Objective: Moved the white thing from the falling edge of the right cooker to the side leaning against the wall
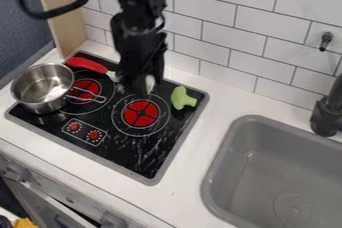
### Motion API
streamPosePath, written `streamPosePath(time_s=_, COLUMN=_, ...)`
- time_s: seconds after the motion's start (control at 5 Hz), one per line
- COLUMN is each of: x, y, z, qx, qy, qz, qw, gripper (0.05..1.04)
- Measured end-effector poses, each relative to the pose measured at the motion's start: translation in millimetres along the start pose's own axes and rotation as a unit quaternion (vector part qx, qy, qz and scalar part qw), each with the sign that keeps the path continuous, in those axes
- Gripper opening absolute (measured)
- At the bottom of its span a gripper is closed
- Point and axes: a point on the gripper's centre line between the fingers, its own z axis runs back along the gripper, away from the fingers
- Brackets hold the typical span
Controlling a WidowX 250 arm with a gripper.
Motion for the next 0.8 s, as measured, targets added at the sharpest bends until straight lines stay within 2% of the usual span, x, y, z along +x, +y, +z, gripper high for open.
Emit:
streamPosePath(time_s=0.2, x=8.1, y=-25.5, z=-10.8, qx=0.014, qy=-0.003, qz=-0.049, qw=0.9987, gripper=0.557)
streamPosePath(time_s=0.4, x=8.5, y=-38.5, z=-30.5, qx=0.024, qy=0.004, qz=-0.118, qw=0.9928, gripper=0.557)
streamPosePath(time_s=0.6, x=9.9, y=-47.4, z=-44.7, qx=0.011, qy=0.0, qz=-0.169, qw=0.9856, gripper=0.557)
streamPosePath(time_s=0.8, x=8.6, y=-49.9, z=-53.8, qx=0.011, qy=0.004, qz=-0.189, qw=0.9818, gripper=0.557)
